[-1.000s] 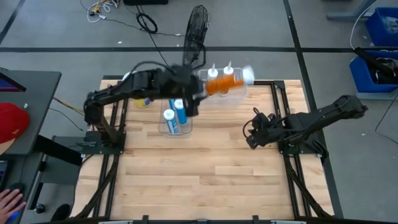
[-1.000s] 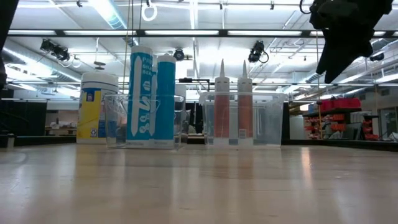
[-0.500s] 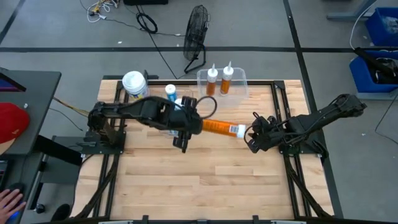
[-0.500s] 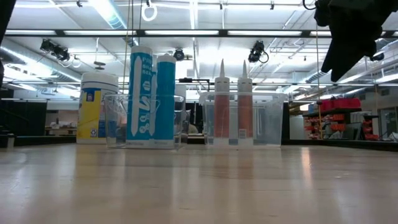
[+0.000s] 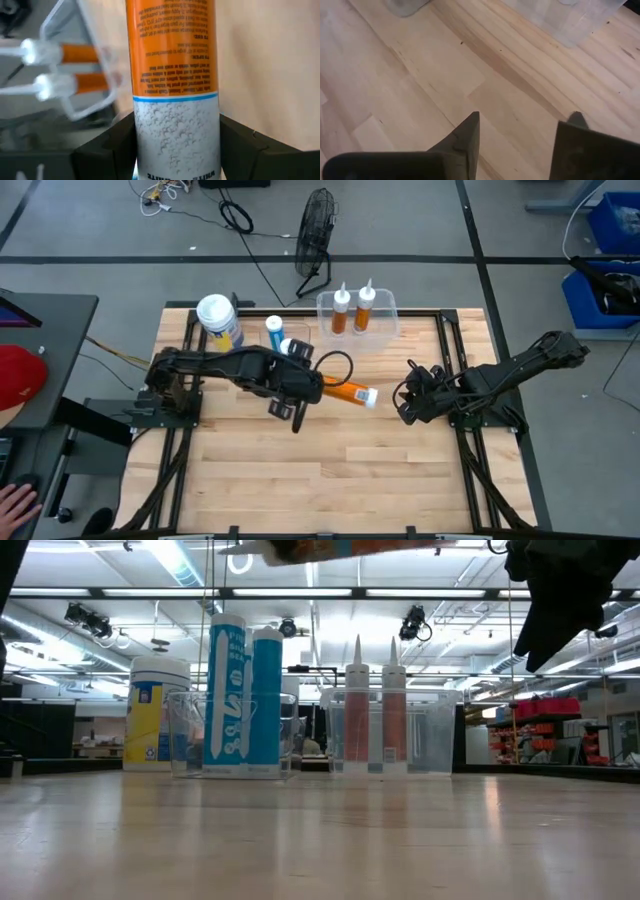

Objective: Pick & place silicon tubes, Sealant and Lysol wipes
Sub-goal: Put the orange sealant into the right transparent bin

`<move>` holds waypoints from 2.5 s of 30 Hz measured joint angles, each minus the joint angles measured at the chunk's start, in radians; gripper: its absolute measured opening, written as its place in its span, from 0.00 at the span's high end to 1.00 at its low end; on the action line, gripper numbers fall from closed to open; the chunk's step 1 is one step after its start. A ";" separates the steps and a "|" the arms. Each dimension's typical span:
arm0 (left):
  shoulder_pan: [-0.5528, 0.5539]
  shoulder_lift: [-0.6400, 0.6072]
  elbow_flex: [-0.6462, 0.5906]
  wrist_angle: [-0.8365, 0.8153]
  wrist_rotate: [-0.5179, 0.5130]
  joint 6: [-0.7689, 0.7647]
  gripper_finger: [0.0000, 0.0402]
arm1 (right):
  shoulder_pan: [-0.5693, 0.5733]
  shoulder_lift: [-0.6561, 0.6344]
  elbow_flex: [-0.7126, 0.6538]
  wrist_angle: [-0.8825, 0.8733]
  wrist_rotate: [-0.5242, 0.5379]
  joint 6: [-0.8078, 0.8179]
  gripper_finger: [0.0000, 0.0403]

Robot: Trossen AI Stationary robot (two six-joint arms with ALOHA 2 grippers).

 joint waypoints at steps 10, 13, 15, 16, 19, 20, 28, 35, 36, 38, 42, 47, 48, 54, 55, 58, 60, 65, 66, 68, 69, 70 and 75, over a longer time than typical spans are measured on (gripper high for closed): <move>-0.133 0.035 -0.106 -0.120 -0.275 0.231 0.45 | 0.000 0.000 0.000 0.005 0.027 -0.008 0.76; -0.168 0.037 -0.224 -0.106 -0.428 0.310 0.45 | 0.000 0.000 0.000 0.006 0.027 -0.008 0.76; -0.175 0.037 -0.291 -0.105 -0.608 0.350 0.45 | 0.000 0.000 0.000 0.006 0.027 -0.008 0.76; -0.172 0.037 -0.322 -0.103 -0.718 0.374 0.45 | 0.000 0.000 0.000 0.008 0.027 -0.007 0.76; -0.133 0.036 -0.385 -0.097 -0.966 0.436 0.45 | 0.000 0.000 0.000 0.010 0.027 -0.008 0.76; -0.114 0.036 -0.390 -0.085 -0.981 0.441 0.45 | 0.000 0.000 0.000 0.012 0.027 -0.008 0.76; 0.073 0.027 -0.398 -0.060 -1.017 0.471 0.45 | 0.000 0.000 0.000 0.035 0.026 -0.036 0.76; 0.170 0.011 -0.305 -0.004 -0.982 0.546 0.45 | 0.000 0.000 0.000 0.038 0.026 -0.070 0.76; 0.179 0.011 -0.292 0.012 -0.969 0.561 0.45 | -0.001 0.000 0.000 0.039 0.026 -0.072 0.76; 0.198 0.010 -0.277 0.077 -0.930 0.643 0.45 | -0.001 0.000 0.000 0.042 0.030 -0.079 0.76; 0.229 0.013 -0.277 0.345 -0.856 0.886 0.45 | -0.001 0.000 0.000 0.054 0.033 -0.087 0.76; 0.255 0.013 -0.277 0.582 -0.780 1.088 0.45 | -0.001 0.000 0.000 0.056 0.033 -0.087 0.76; 0.259 0.013 -0.277 0.599 -0.765 1.119 0.45 | -0.001 0.000 0.000 0.056 0.033 -0.087 0.76; 0.293 0.013 -0.278 0.766 -0.673 1.380 0.45 | -0.001 0.000 0.000 0.056 0.033 -0.087 0.76; 0.300 0.013 -0.278 0.808 -0.663 1.419 0.45 | -0.001 0.000 0.000 0.056 0.033 -0.087 0.76; 0.321 0.013 -0.278 0.934 -0.609 1.540 0.45 | -0.001 0.000 0.000 0.057 0.033 -0.087 0.76; 0.336 0.013 -0.278 1.018 -0.564 1.628 0.45 | -0.001 0.000 0.000 0.059 0.032 -0.087 0.76; 0.370 0.013 -0.278 1.175 -0.463 1.872 0.45 | -0.001 0.000 0.000 0.061 0.024 -0.087 0.76; 0.376 0.013 -0.278 1.188 -0.441 1.898 0.45 | -0.001 0.000 0.000 0.062 0.024 -0.087 0.76; 0.389 0.013 -0.278 1.198 -0.394 1.938 0.45 | -0.001 0.000 0.000 0.071 0.024 -0.087 0.76; 0.395 0.019 -0.278 1.199 -0.379 1.961 0.45 | -0.001 0.000 0.000 0.073 0.024 -0.087 0.76; 0.402 0.025 -0.277 1.206 -0.368 1.981 0.45 | -0.001 0.000 0.000 0.076 0.024 -0.087 0.76; 0.442 0.094 -0.278 1.228 -0.325 2.069 0.45 | -0.001 0.000 0.000 0.081 0.022 -0.087 0.76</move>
